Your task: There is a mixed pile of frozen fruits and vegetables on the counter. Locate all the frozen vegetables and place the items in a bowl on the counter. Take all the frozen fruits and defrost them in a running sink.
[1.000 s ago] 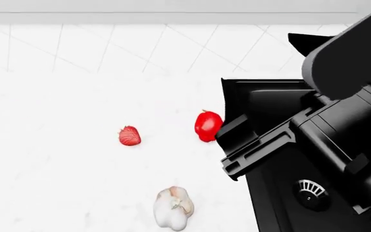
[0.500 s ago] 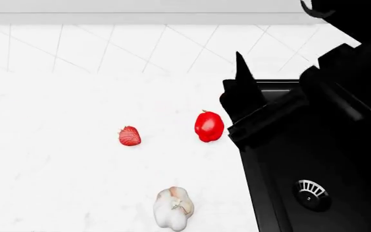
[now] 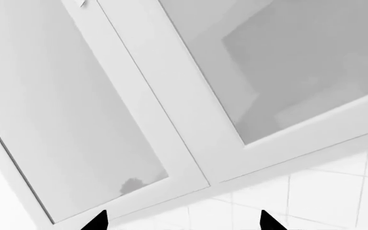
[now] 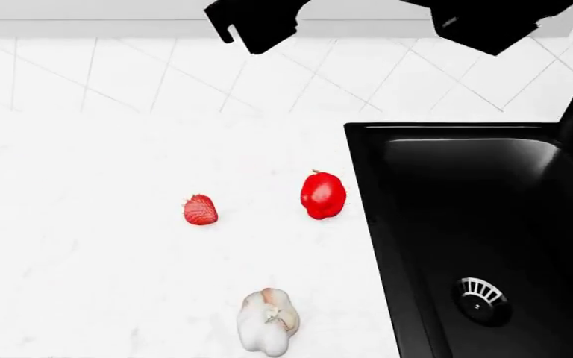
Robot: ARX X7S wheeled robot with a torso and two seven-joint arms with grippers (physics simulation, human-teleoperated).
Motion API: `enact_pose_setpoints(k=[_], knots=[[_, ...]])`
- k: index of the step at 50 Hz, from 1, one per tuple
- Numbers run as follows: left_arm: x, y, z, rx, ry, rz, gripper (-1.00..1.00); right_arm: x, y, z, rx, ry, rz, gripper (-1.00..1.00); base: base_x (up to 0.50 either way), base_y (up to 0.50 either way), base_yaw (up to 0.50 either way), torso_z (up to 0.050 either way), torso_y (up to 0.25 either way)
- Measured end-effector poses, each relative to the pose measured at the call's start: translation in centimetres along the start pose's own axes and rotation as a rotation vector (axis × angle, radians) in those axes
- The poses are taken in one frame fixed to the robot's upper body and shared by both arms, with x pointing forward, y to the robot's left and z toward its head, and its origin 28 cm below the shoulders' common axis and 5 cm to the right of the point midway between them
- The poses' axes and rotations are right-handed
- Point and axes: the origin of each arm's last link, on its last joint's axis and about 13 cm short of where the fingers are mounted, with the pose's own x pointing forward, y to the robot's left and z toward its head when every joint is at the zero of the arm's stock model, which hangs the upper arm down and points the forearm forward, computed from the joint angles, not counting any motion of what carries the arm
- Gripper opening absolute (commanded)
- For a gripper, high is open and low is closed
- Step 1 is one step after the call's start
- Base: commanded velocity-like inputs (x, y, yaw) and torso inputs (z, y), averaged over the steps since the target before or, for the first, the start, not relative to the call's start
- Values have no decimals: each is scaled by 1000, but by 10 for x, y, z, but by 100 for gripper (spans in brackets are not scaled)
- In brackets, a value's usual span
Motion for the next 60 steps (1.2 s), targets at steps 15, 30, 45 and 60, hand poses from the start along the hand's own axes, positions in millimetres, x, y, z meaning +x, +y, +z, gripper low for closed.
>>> enact_pose_setpoints(k=[15,30,45,60], knots=[[-2,7,-4,-2,13,23,100,67,20,-15,137,76,117,100,0,0,0,0,0],[-4,10,-8,-2,25,32,100,118,46,-50,276,180,206,100,0,0,0,0,0],[-3,10,-11,-6,30,32,100,143,72,-83,336,294,314,100,0,0,0,0,0],[-3,8,-13,-5,33,28,100,146,91,-107,339,351,423,100,0,0,0,0,0]])
